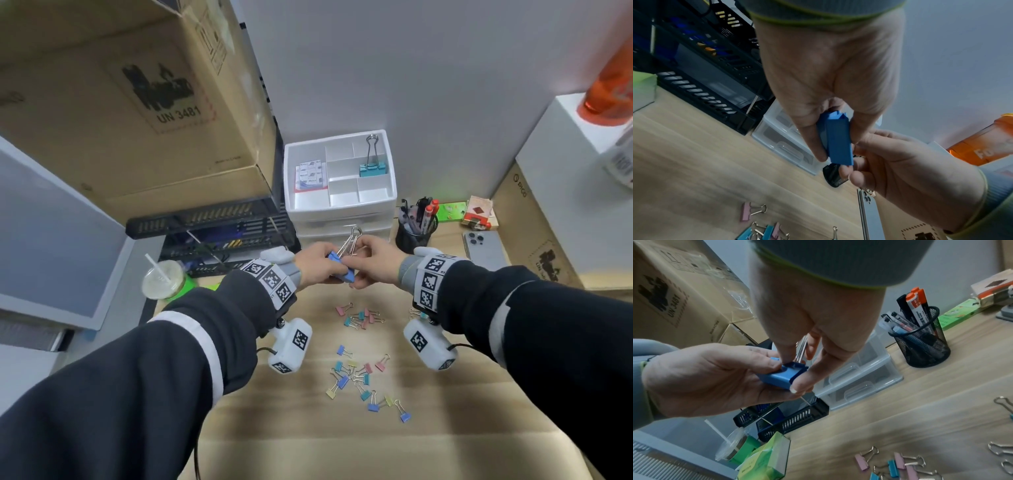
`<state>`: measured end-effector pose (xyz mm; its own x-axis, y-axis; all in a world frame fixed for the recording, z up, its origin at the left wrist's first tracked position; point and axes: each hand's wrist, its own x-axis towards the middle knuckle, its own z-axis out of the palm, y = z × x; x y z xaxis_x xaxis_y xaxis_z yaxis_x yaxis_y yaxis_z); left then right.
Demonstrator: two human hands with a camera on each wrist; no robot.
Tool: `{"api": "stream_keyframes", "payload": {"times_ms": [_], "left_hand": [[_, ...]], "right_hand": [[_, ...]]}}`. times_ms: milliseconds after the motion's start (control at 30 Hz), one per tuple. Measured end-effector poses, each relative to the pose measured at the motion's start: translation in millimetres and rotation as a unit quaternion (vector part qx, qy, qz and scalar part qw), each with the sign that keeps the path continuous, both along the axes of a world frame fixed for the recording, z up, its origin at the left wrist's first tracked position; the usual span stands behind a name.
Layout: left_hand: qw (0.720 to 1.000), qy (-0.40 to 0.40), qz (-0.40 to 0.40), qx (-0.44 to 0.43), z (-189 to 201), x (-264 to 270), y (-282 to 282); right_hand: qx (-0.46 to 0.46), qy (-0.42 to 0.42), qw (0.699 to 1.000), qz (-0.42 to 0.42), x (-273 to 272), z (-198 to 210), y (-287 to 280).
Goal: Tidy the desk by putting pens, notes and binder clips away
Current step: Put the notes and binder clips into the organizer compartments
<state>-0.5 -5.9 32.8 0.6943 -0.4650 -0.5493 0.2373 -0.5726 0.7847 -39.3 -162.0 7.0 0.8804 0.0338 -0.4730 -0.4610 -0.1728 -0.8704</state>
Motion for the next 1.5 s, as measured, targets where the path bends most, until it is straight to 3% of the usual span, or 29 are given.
{"api": "stream_keyframes", "payload": {"times_ms": [167,333,467,600,667,800,967,1133,1300,1367,1500], "left_hand": [[0.998,-0.055,-0.012,0.018,12,12,-2],[0.996,-0.087,-0.011,0.01,30,37,-6],[0.99,-0.137,0.025,0.008,50,58,-11],[0.951,-0.303,0.035,0.051,68,82,-17],[0.931,-0.361,0.04,0.046,71,93,-21],[0.885,-0.445,0.048,0.127,68,110,-31],[0.86,-0.468,-0.019,0.202,68,130,-42],[0.868,-0.451,-0.027,0.206,60,145,-53],[0.827,-0.497,-0.061,0.254,55,150,-60],[0.838,-0.476,-0.064,0.26,55,153,-60],[0.892,-0.412,-0.032,0.184,56,155,-58]], "right_hand": [[-0.069,-0.051,0.996,-0.004,16,21,-10],[0.021,-0.087,0.994,-0.056,41,51,-17],[-0.02,-0.143,0.989,-0.013,69,90,-23],[-0.157,-0.216,0.963,0.035,105,127,-32],[-0.233,-0.249,0.938,0.058,121,141,-36],[-0.322,-0.286,0.899,0.079,140,152,-40],[-0.396,-0.291,0.862,0.126,150,141,-46],[-0.406,-0.271,0.865,0.116,160,127,-56],[-0.404,-0.27,0.869,0.096,167,121,-51],[-0.41,-0.263,0.869,0.088,169,119,-47],[-0.376,-0.259,0.888,0.052,171,115,-47]]}}
